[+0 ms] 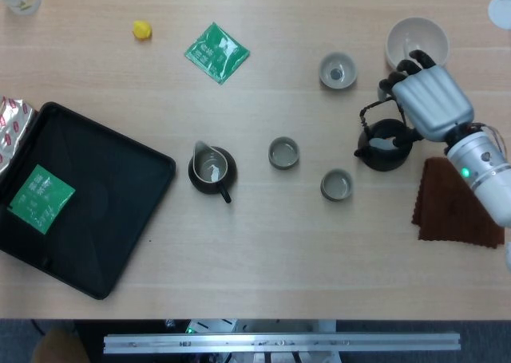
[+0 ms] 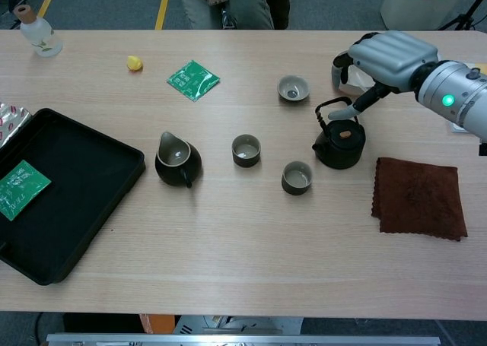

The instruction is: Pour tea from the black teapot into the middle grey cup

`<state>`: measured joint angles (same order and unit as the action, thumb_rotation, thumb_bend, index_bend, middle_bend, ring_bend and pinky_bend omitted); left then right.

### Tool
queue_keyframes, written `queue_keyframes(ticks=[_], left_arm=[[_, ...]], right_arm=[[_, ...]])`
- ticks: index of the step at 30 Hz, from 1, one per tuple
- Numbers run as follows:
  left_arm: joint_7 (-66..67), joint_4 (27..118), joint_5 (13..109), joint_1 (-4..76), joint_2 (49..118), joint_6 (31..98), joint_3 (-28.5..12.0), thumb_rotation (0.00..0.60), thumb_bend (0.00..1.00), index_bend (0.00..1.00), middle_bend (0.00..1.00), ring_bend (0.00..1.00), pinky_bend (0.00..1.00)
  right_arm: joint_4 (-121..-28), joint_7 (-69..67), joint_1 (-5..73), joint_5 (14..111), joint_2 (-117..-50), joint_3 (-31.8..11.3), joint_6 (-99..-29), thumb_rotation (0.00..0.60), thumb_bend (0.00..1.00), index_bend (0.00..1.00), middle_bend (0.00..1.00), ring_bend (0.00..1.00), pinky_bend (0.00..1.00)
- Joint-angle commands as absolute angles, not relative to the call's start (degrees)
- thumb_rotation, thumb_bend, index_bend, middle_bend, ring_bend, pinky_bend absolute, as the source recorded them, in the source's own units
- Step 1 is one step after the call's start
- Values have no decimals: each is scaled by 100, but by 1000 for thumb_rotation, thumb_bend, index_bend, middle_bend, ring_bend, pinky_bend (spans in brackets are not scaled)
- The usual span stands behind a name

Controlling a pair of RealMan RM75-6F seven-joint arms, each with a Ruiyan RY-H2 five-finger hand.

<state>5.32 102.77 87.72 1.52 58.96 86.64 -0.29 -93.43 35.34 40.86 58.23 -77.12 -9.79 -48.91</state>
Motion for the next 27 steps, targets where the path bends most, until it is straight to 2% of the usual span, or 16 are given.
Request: queue_keyframes(ticks=[1,15,27], left_arm=[[517,10266,8747,160,5906,8647,-36,600,266,93,164,70,72],[356,10127,8639,145,5933,8619,-35,600,267,93,164,70,72],[310,10090,8666,128,5930,8662,-31,600,266,93,164,70,72]], right_arm=[[-9162,3701,4270,5636,-7941,-968,-4929,300,0,393,402,210,132],[-8203,4154,4802,4922,-8789,-748,-4809,300,0,393,402,210,133],[-7958,4118,4919,4667,-8890,-521,-4694,303,0,392,421,235,132]])
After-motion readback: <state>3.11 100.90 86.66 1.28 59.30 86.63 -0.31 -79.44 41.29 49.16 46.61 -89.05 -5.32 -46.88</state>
